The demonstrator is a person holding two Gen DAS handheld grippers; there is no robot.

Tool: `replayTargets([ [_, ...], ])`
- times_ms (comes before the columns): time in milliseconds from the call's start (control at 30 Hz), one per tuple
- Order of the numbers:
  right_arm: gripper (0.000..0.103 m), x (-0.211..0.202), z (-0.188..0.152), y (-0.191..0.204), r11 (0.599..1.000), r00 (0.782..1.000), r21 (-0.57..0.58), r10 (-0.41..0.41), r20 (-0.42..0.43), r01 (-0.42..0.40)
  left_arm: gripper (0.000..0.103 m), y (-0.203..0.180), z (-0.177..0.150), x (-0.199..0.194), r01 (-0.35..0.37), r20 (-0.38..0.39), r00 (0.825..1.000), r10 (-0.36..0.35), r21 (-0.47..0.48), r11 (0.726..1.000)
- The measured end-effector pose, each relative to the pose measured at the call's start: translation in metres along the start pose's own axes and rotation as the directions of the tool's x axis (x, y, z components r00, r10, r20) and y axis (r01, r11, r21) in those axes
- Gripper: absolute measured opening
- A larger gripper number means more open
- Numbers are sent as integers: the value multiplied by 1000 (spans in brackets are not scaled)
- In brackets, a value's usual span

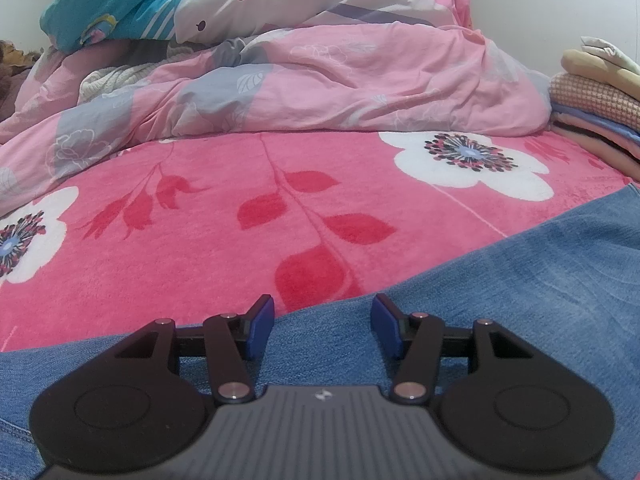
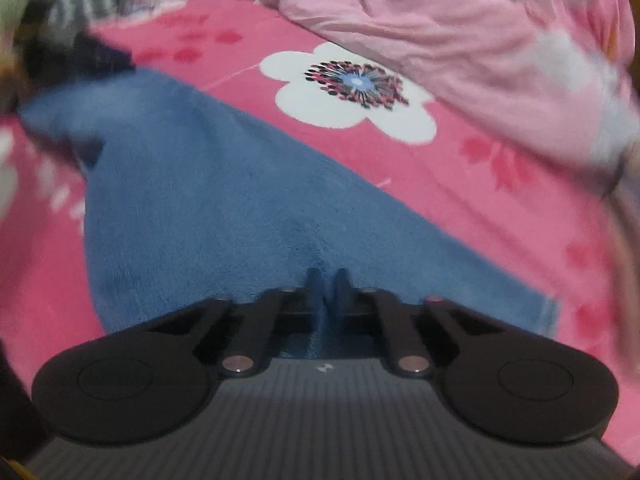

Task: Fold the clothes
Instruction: 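Pinch the jeans edge with the right gripper and smooth it flat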

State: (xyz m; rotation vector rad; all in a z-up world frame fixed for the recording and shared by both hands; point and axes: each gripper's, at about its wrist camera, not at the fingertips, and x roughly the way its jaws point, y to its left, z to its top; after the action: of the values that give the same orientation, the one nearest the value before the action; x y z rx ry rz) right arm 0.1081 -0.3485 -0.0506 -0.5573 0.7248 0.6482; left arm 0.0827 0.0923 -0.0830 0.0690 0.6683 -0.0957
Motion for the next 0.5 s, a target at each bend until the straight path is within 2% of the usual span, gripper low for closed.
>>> replayTargets([
  [133,0,-24,13,11,991,991,-41,-128,34,129,56,1,0,0,4,2,1000,-4,-5,1000],
  [267,0,-31,33,10,974,977,-85,-207,42,210,56,2,0,0,7,3,1000,-7,-9,1000],
  [400,0,-17,49,1,963,970,-119,-241,18,241,55,3,0,0,11,4,1000,-11,-16,1000],
  [500,0,-1,54,-6,964,972,-132,-233,-15,229,55,3,0,0,12,4,1000,-11,-17,1000],
])
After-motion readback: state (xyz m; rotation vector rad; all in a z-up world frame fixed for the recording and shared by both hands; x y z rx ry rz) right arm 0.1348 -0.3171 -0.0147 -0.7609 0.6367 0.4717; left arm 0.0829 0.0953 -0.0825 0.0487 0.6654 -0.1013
